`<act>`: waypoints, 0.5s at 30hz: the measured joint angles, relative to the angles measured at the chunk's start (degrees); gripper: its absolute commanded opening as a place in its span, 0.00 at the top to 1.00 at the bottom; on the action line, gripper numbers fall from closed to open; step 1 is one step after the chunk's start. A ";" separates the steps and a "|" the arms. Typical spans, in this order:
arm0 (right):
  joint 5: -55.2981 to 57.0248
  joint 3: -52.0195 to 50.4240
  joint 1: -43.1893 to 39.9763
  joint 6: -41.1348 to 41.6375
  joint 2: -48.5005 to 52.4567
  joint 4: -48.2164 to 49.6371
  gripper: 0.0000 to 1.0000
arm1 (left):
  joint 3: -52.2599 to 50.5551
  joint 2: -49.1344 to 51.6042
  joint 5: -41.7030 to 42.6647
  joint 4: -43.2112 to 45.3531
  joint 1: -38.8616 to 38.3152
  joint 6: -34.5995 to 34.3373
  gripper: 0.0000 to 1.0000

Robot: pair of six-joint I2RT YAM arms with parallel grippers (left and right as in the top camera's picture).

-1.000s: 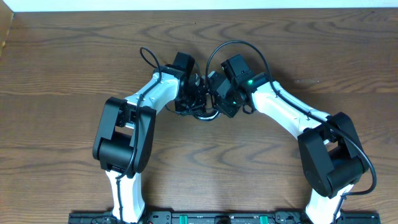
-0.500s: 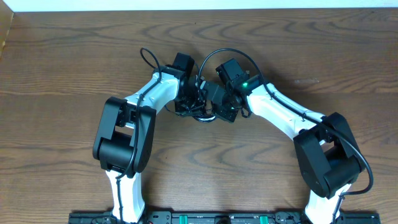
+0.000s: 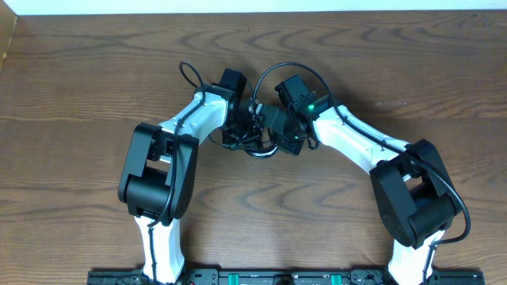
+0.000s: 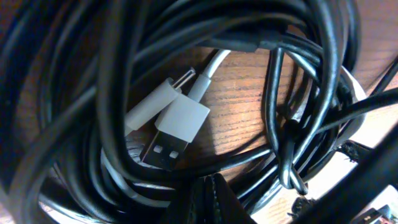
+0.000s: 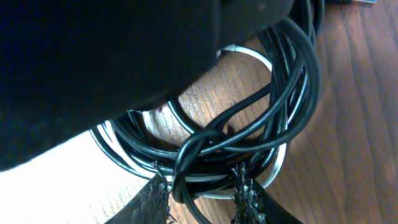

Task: Untangle cables

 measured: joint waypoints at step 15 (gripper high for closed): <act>-0.13 0.00 -0.70 -0.02 0.07 0.02 0.69 | 0.00 0.00 0.04 0.02 -0.02 1.11 0.92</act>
